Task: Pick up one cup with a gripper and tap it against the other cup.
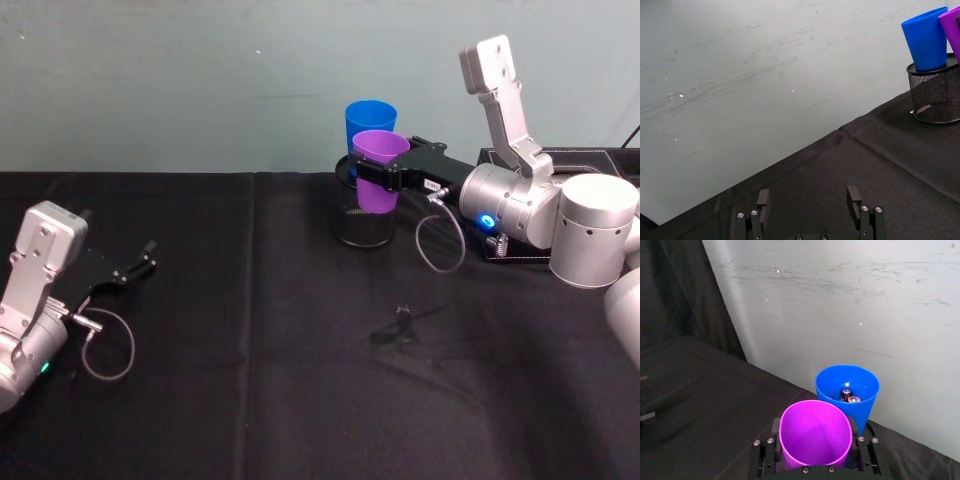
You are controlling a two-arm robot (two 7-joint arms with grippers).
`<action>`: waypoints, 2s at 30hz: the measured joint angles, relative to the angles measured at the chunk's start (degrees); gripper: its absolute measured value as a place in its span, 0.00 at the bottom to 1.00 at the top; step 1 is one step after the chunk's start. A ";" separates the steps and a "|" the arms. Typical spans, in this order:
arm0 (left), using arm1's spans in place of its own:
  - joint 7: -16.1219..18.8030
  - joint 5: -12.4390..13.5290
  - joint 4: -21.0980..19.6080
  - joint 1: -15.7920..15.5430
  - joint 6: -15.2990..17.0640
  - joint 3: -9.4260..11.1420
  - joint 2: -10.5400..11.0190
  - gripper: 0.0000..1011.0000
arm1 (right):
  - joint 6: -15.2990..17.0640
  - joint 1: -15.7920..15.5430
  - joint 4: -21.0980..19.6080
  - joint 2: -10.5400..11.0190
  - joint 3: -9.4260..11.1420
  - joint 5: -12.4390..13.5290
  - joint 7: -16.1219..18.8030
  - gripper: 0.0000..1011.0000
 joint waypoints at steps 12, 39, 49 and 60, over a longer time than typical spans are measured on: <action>0.00 0.00 0.00 0.00 0.00 0.00 0.00 0.99 | 0.00 0.00 0.00 0.00 0.00 0.00 0.00 0.73; 0.00 0.00 0.00 0.00 0.00 0.00 0.00 0.99 | 0.00 0.00 0.00 0.00 0.00 0.00 0.00 0.73; 0.00 0.00 0.00 0.00 0.00 0.00 0.00 0.99 | 0.00 0.00 0.00 0.00 0.00 0.00 0.00 0.73; 0.00 0.00 0.00 0.00 0.00 0.00 0.00 0.99 | 0.00 0.00 0.00 0.00 0.00 0.00 0.00 0.73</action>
